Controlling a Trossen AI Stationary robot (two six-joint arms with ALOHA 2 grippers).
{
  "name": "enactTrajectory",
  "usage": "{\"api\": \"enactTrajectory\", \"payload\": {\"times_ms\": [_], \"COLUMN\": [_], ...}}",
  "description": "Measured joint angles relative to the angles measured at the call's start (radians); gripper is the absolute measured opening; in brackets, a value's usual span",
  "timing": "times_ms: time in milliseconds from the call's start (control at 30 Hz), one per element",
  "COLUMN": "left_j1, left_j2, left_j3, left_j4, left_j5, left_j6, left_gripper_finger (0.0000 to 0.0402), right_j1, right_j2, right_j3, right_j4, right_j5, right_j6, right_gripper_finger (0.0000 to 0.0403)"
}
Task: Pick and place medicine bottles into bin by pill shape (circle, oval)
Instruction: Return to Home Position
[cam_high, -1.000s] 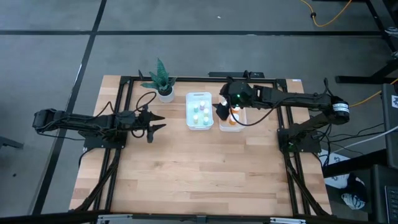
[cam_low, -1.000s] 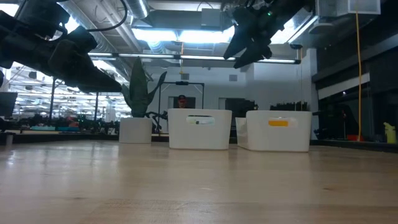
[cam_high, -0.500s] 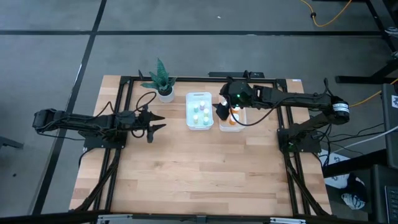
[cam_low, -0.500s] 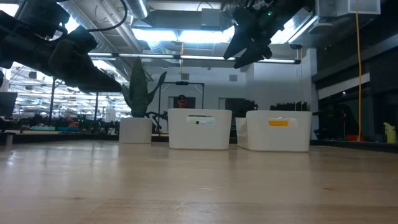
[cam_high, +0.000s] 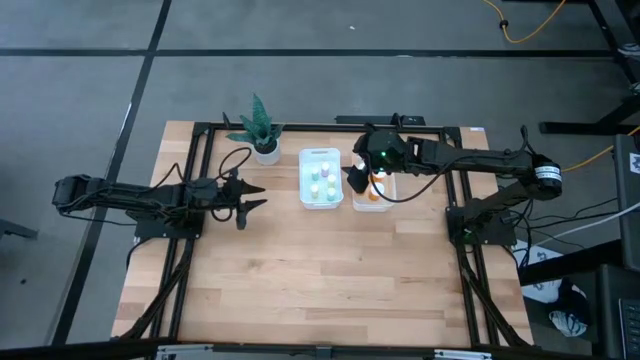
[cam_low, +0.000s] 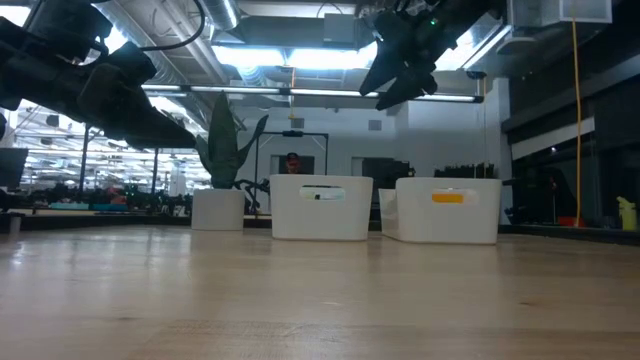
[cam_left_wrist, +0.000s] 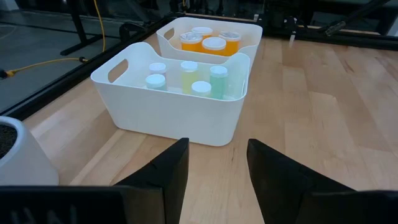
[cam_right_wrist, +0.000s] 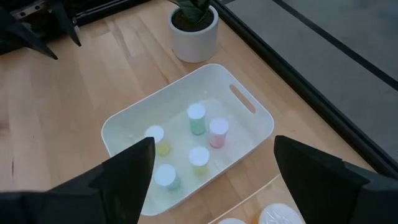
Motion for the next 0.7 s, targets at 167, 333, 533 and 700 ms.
{"api": "enactTrajectory", "payload": {"times_ms": [167,333,533,700], "left_j1": [0.000,0.000,0.000,0.000], "left_j2": [0.000,0.000,0.000,0.000], "left_j3": [0.000,0.000,0.000,0.000], "left_j4": [0.000,0.000,0.000,0.000], "left_j5": [0.000,0.000,0.000,0.000], "left_j6": [0.000,0.000,0.000,0.000], "left_gripper_finger": [0.0155,0.0155,0.0155,0.0155], "right_j1": [0.000,0.000,0.027,0.111], "right_j2": [0.000,0.000,-0.063,-0.259], "right_j3": [0.000,0.000,-0.015,-0.137], "right_j4": [0.001,0.015,-0.080,-0.032], "right_j5": [0.000,-0.017,0.036,0.242], "right_j6": [0.006,0.054,-0.029,-0.060], "right_gripper_finger": [0.0330,0.0330,0.0330,0.0330]}}
